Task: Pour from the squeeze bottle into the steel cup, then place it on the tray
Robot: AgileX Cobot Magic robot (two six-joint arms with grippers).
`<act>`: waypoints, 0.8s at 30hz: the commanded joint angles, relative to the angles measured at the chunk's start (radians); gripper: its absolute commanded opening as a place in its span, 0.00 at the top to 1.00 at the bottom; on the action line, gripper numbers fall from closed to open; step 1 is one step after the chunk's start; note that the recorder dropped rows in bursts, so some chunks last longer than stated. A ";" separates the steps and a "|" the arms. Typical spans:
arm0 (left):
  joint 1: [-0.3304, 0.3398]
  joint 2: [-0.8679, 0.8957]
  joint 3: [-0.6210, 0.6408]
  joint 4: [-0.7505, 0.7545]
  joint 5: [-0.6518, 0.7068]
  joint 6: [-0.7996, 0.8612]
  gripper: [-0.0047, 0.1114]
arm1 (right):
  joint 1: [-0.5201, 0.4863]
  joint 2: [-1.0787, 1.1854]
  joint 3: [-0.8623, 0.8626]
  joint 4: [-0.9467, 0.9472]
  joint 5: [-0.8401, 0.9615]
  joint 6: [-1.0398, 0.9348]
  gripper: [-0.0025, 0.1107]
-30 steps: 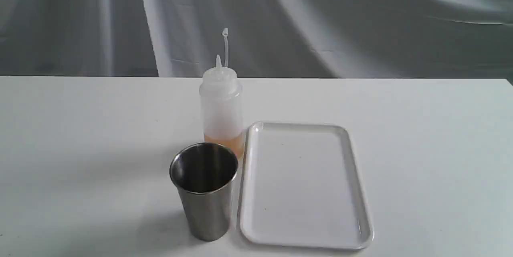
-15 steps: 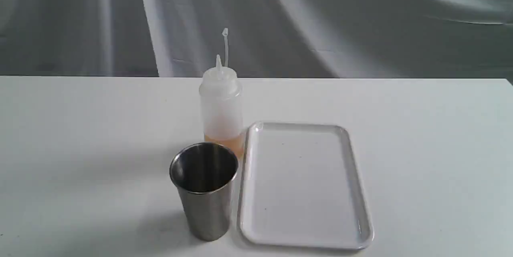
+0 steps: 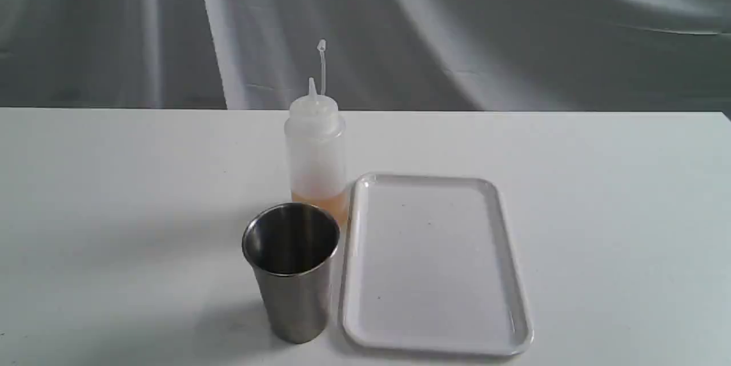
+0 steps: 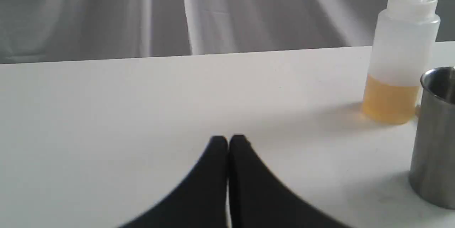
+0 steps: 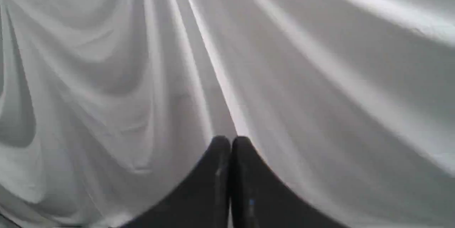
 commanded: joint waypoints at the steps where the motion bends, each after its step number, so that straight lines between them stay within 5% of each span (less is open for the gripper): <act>1: 0.002 -0.003 0.004 -0.001 -0.008 -0.006 0.96 | 0.081 0.093 -0.080 -0.013 0.178 -0.112 0.98; 18: 0.002 -0.003 0.004 -0.001 -0.008 -0.004 0.96 | 0.093 0.210 -0.139 0.026 0.126 -0.122 0.98; 24: 0.002 -0.003 0.004 -0.001 -0.008 -0.006 0.96 | -0.002 0.284 -0.089 0.406 -0.054 -0.415 0.98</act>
